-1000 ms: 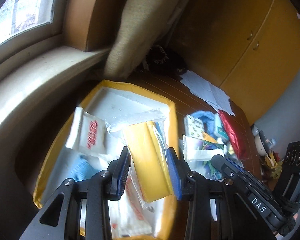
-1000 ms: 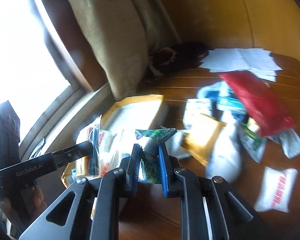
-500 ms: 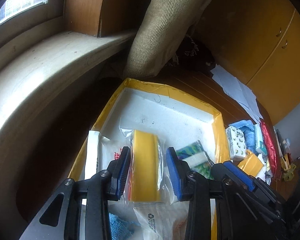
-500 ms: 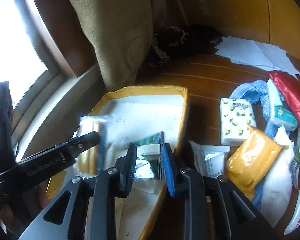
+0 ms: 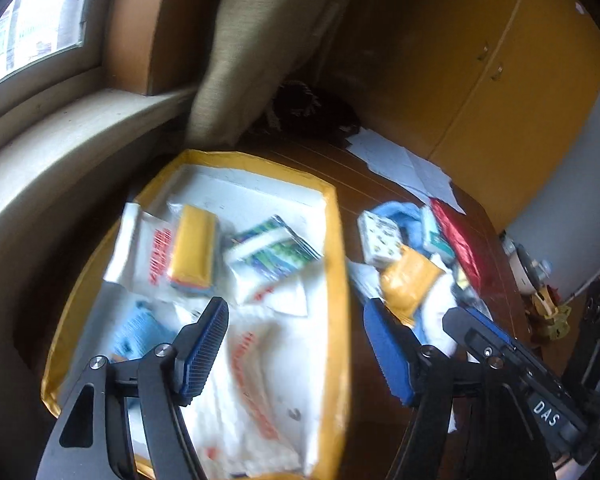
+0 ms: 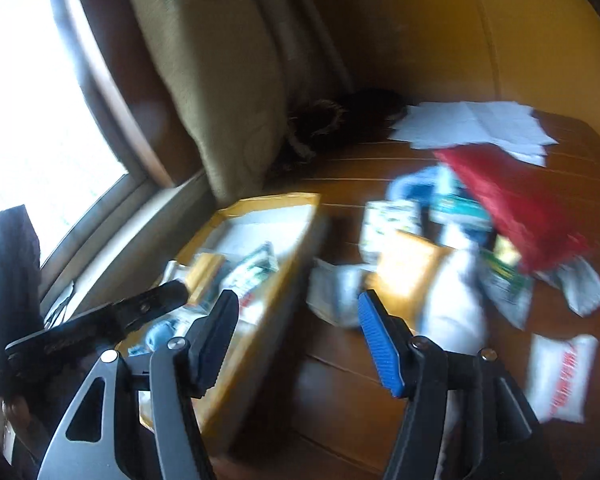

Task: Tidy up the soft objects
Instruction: 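Grasp a white red-lettered packet with the right tool while the left tool grasps the white towel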

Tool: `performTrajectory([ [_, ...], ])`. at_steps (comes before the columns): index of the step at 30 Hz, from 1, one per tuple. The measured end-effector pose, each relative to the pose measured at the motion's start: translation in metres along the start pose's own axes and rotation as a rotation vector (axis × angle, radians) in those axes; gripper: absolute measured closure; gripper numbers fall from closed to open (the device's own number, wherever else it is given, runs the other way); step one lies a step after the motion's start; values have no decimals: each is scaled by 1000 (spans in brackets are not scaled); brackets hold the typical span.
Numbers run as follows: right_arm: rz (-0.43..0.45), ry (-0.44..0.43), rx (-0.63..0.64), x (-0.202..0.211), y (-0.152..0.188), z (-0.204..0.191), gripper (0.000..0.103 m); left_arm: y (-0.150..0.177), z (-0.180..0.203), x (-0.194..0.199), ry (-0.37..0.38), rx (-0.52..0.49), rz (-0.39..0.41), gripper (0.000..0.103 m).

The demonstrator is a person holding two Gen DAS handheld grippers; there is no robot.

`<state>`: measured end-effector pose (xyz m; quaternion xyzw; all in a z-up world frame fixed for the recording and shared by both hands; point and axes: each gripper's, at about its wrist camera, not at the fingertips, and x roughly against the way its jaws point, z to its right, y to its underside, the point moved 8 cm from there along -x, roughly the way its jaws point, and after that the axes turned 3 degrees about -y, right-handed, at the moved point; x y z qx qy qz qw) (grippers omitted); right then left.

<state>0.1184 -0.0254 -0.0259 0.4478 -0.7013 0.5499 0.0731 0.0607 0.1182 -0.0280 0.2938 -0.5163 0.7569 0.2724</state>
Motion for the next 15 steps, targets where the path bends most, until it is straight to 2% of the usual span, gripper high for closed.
performTrajectory([
  [4, -8, 40, -69, 35, 23, 49, 41, 23, 39, -1, 26, -55, -31, 30],
  [8, 16, 183, -104, 66, 40, 101, 41, 38, 77, -10, 36, -114, -60, 30],
  [11, -17, 316, -141, 75, 49, 142, 41, 43, 105, -25, 39, -152, -80, 30],
  [15, -51, 314, -202, 75, 58, 170, 41, 45, 136, -46, 36, -208, -101, 30],
])
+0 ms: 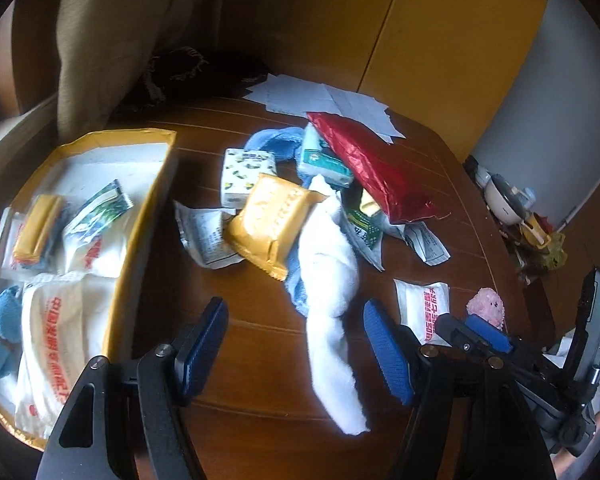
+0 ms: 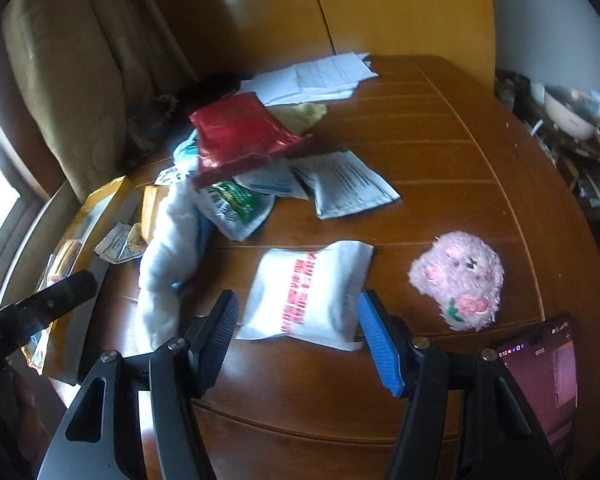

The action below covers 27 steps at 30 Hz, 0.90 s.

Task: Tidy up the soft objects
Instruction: 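Grasp a white red-lettered packet with the right tool while the left tool grasps the white towel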

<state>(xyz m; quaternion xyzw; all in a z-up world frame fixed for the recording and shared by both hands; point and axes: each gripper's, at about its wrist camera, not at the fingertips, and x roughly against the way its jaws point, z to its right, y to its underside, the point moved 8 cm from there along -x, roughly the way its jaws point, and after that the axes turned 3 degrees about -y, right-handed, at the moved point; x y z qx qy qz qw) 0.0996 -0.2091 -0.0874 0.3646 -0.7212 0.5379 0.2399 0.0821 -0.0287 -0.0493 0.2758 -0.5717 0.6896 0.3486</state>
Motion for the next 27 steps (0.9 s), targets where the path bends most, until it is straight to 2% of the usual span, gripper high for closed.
performTrajectory([
  [5, -30, -7, -7, -13, -1, 7, 41, -10, 17, -33, -44, -18, -17, 30],
  [7, -36, -12, 12, -17, 1, 1, 41, -14, 20, -42, -79, -34, -7, 34],
  [9, -33, 24, 39, -20, 1, -4, 41, -14, 22, -47, -98, -42, -17, 55],
  [12, -38, 54, 72, -24, 3, -11, 41, -12, 28, -48, -69, -59, -35, 70],
  [14, -39, 98, 111, -27, 5, -15, 41, -8, 29, -39, -56, -76, -31, 71],
  [17, -35, 134, 156, -30, 9, -21, 41, 7, 23, -22, 26, -61, -52, 72],
  [19, -28, 160, 198, -31, 13, -27, 49, 20, 17, -17, 67, -37, -82, 72],
  [25, -6, 190, 238, -29, 13, -32, 61, 27, 8, -9, 78, 0, -50, 69],
  [26, 1, 189, 233, -27, 13, -31, 62, 26, 8, -8, 73, -2, -41, 65],
  [27, 6, 186, 226, -26, 12, -31, 66, 25, 8, -7, 66, -5, -36, 54],
])
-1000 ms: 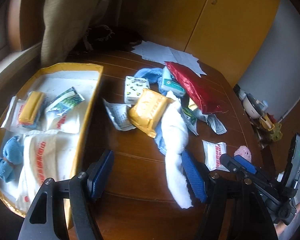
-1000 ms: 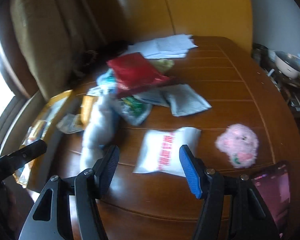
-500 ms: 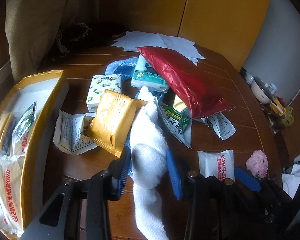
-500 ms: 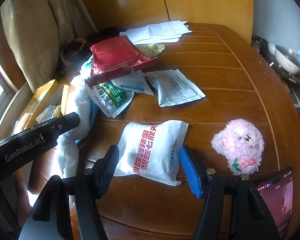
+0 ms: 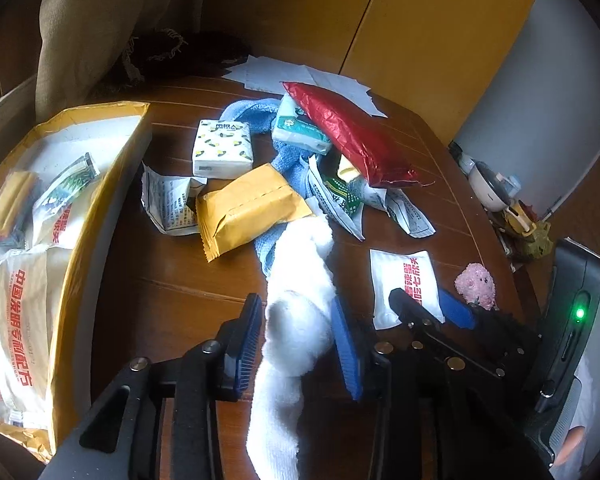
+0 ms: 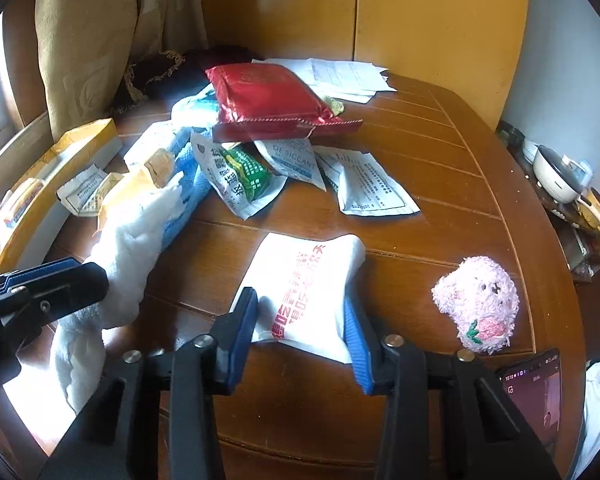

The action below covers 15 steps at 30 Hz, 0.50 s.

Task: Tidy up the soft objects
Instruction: 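Grasp a white red-lettered packet with the right tool while the left tool grasps the white towel, then carry the white towel and white packet over the box and release both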

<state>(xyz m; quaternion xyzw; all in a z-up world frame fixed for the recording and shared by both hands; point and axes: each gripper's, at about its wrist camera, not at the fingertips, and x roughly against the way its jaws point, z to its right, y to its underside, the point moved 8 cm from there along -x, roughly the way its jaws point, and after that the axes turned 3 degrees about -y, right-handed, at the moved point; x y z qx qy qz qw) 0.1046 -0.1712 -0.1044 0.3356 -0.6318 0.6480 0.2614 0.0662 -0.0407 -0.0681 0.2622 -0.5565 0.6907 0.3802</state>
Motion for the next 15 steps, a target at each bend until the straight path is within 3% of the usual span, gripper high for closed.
performTrajectory([
  [2, 20, -2, -19, 6, -2, 4, 76, -1, 1, 0, -12, -5, 5, 48],
  [4, 26, -21, -44, 9, -4, 7, 82, -3, 1, -1, -11, -12, 6, 48],
  [15, 74, -72, -63, 20, -6, 9, 92, 8, 8, -24, -20, -10, -53, 48],
])
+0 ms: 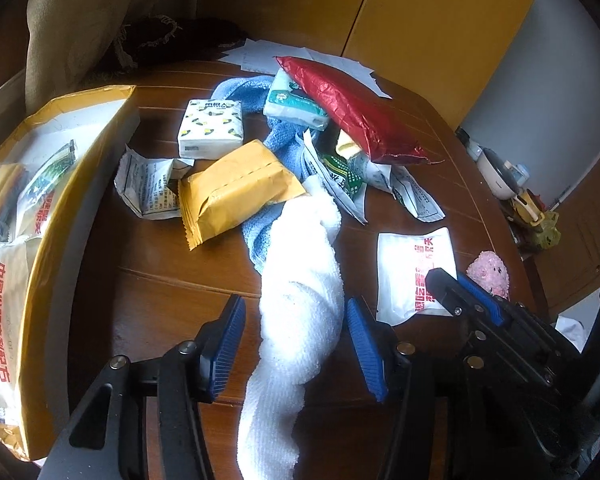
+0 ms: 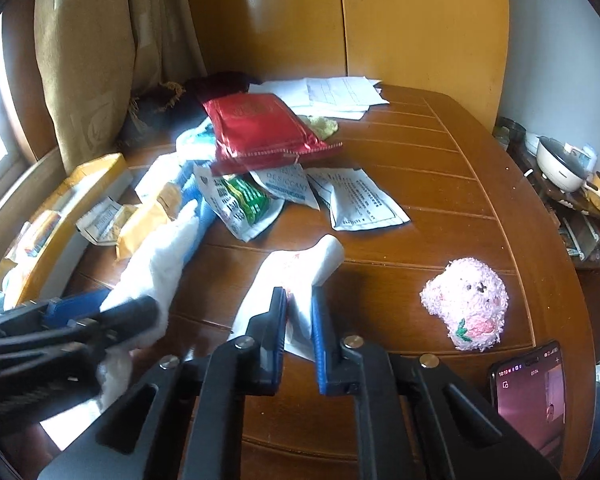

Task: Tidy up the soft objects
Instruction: 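Carry the white towel and white packet over the box and release both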

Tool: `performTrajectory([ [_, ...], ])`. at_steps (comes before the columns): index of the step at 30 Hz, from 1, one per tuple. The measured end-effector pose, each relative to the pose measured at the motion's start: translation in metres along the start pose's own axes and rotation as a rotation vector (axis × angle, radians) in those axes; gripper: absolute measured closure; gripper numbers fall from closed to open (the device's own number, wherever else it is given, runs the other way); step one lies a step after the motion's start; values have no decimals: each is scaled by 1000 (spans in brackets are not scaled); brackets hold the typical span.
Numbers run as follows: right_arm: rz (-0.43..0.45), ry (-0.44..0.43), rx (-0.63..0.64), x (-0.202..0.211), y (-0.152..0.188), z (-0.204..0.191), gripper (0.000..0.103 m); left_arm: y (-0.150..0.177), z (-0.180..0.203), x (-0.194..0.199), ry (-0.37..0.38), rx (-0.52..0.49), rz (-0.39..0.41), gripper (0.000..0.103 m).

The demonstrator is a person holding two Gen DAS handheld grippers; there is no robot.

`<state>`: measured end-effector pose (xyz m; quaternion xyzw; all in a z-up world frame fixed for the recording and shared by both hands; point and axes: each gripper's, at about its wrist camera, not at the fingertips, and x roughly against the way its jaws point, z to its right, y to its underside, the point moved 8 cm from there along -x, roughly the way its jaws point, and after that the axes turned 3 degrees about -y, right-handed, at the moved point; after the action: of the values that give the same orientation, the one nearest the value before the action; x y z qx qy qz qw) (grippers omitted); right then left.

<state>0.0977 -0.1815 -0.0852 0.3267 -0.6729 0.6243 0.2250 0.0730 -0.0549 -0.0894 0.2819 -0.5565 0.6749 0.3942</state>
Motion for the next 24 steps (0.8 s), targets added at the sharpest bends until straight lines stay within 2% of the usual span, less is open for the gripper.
performTrajectory([
  [4, 27, -23, -22, 9, -2, 4, 94, 2, 4, -1, -2, 0, 6, 50],
  [5, 31, -27, -28, 11, -2, 6, 94, 2, 5, -2, -1, -2, 2, 60],
  [6, 33, -35, -36, 12, -2, 8, 94, 4, 6, -2, -2, -8, -1, 63],
  [10, 40, -78, -81, 18, -3, 14, 94, 8, 12, 6, 12, -33, -1, 63],
  [17, 87, -98, -109, 38, -5, 14, 94, 4, 16, 31, 71, -10, 39, 64],
  [20, 106, -138, -105, 50, -9, 6, 94, 1, 10, 42, 81, 22, 58, 64],
  [24, 90, -242, -101, 54, -9, -20, 94, -5, -13, 66, 91, 90, 97, 64],
])
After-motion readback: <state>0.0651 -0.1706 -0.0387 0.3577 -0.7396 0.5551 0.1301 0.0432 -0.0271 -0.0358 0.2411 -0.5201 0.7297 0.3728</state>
